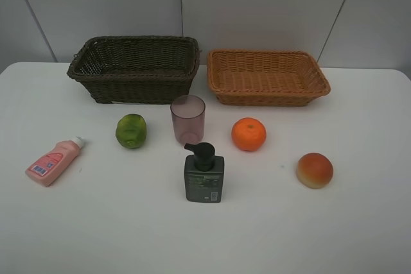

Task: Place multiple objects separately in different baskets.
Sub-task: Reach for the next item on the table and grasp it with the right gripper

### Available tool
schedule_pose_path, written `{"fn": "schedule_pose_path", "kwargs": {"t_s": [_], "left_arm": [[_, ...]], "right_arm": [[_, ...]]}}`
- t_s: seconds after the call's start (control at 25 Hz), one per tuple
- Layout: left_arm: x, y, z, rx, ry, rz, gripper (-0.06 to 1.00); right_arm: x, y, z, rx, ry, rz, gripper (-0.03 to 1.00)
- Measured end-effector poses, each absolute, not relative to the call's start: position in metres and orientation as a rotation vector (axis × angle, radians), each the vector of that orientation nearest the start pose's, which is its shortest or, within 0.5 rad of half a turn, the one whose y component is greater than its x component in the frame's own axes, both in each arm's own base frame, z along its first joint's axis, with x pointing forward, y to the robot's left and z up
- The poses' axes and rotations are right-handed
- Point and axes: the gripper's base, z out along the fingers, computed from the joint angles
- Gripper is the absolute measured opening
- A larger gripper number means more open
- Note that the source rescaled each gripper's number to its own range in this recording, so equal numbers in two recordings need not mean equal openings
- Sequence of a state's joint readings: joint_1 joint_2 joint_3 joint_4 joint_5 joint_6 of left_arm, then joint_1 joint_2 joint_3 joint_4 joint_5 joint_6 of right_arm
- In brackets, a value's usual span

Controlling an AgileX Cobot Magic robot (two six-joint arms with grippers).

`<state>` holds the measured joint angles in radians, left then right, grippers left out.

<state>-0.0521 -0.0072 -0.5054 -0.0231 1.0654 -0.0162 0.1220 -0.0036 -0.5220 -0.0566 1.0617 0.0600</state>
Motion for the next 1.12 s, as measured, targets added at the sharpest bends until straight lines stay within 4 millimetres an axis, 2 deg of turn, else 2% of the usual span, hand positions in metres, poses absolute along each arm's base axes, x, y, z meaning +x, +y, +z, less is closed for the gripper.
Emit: {"fn": "schedule_pose_path", "kwargs": {"t_s": [0.16,0.32,0.6,0.92,1.12], "left_arm": [[-0.007,-0.001,0.278,0.038,2.037,-0.070,0.97],[-0.007,-0.001,0.278,0.038,2.037,-0.070,0.97],[-0.007,-0.001,0.278,0.038,2.037,-0.070,0.97],[-0.007,-0.001,0.278,0.038,2.037,-0.070,0.97],[-0.007,-0.001,0.278,0.038,2.037,-0.070,0.97]], "right_arm": [[-0.007,-0.005,0.283,-0.059,2.023,0.048,0.82],[0.008,-0.004,0.287,-0.065,2.109,0.041,0.82],[0.031,-0.003,0.321,0.024,2.161,-0.009,0.82],[0.046,-0.001,0.338,0.107,2.173,0.022,0.82],[0.064,-0.002,0.355,0.110,2.201,0.026,0.82]]}}
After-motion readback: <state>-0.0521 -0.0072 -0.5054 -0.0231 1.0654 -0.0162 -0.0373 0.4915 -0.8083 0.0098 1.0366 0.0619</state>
